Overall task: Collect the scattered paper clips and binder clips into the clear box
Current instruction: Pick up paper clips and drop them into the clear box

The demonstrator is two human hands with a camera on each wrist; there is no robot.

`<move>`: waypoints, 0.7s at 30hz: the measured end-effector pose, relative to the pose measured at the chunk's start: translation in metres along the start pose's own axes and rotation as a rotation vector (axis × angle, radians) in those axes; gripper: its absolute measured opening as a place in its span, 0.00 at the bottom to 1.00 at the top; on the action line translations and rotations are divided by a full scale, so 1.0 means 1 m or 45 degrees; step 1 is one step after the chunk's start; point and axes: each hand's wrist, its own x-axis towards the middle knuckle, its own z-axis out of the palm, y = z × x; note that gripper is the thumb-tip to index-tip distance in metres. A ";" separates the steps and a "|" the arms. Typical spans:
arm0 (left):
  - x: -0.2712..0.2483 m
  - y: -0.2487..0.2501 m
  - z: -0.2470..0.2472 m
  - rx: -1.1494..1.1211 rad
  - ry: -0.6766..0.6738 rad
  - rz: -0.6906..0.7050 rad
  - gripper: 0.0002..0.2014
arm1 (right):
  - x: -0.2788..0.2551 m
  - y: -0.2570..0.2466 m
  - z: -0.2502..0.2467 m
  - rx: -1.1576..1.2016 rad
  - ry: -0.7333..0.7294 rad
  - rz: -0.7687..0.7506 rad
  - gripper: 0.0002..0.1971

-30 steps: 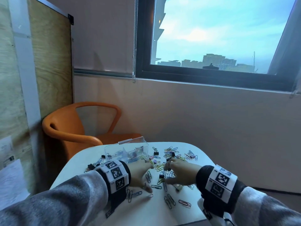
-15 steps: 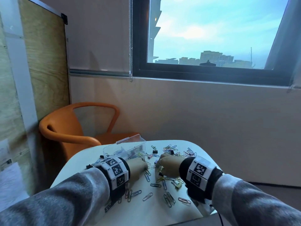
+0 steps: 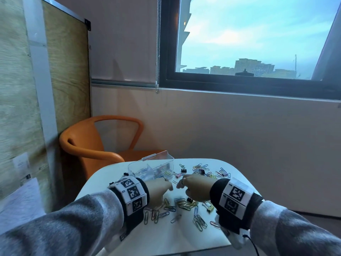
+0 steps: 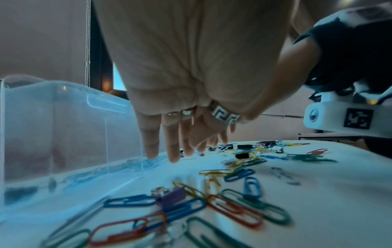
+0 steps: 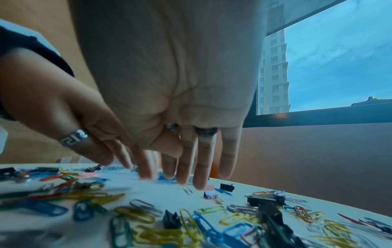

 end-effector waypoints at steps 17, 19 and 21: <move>0.018 -0.003 0.005 -0.037 0.040 0.075 0.32 | -0.027 -0.006 0.015 -0.092 -0.116 -0.160 0.23; 0.028 0.003 0.002 0.021 0.024 0.076 0.34 | -0.029 -0.002 0.013 -0.091 -0.149 -0.165 0.27; 0.035 0.008 0.000 0.108 -0.045 0.062 0.33 | -0.031 0.005 0.013 -0.046 -0.189 -0.161 0.33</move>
